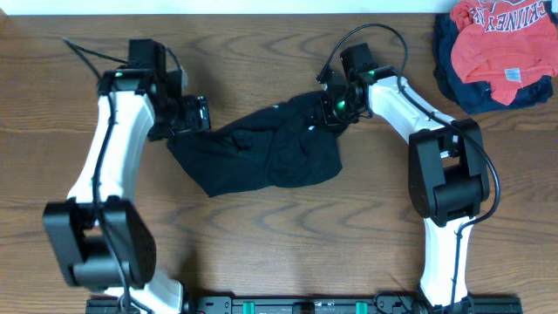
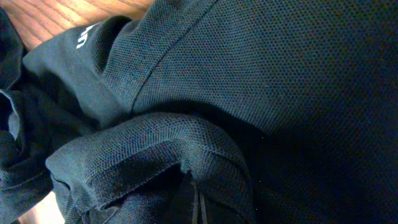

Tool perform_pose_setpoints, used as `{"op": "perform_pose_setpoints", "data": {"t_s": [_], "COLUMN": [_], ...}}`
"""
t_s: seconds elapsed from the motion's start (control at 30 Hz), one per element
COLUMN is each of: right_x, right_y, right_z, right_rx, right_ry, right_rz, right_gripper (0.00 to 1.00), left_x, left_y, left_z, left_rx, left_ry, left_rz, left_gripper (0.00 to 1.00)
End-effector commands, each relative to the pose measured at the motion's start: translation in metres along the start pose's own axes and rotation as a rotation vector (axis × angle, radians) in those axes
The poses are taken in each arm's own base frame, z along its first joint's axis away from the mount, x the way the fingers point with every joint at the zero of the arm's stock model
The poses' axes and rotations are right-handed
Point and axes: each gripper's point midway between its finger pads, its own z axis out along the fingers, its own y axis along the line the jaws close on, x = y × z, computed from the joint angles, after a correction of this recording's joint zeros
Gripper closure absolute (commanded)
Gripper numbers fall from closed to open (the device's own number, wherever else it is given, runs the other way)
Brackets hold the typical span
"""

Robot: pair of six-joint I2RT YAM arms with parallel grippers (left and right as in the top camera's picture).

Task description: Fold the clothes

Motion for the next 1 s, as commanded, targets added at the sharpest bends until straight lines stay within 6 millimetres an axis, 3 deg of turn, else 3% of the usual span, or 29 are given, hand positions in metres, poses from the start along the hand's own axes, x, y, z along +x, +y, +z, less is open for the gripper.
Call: {"op": "perform_pose_setpoints", "data": {"t_s": [0.0, 0.3, 0.6, 0.7, 0.77, 0.87, 0.97], "right_x": [0.004, 0.003, 0.003, 0.003, 0.003, 0.002, 0.002], "right_y": [-0.008, -0.008, -0.008, -0.008, -0.008, -0.011, -0.012], "right_z": [0.004, 0.004, 0.004, 0.004, 0.004, 0.004, 0.004], "right_rx": [0.004, 0.004, 0.004, 0.005, 0.007, 0.021, 0.026], "right_ry": [0.013, 0.010, 0.010, 0.010, 0.010, 0.008, 0.007], "right_rz": [0.031, 0.029, 0.029, 0.029, 0.029, 0.029, 0.029], "right_gripper": [0.99, 0.99, 0.99, 0.99, 0.99, 0.99, 0.99], "left_x": [0.005, 0.011, 0.017, 0.015, 0.011, 0.008, 0.007], "left_y": [0.004, 0.008, 0.026, 0.029, 0.028, 0.028, 0.028], "left_z": [0.008, 0.025, 0.058, 0.062, 0.063, 0.063, 0.064], "left_rx": [-0.013, -0.012, -0.070, -0.083, -0.083, -0.083, -0.084], "left_ry": [0.033, 0.080, 0.170, 0.165, 0.152, 0.138, 0.132], "left_rz": [0.039, 0.216, 0.296, 0.297, 0.298, 0.300, 0.301], "left_gripper": [0.21, 0.23, 0.24, 0.29, 0.35, 0.55, 0.89]}}
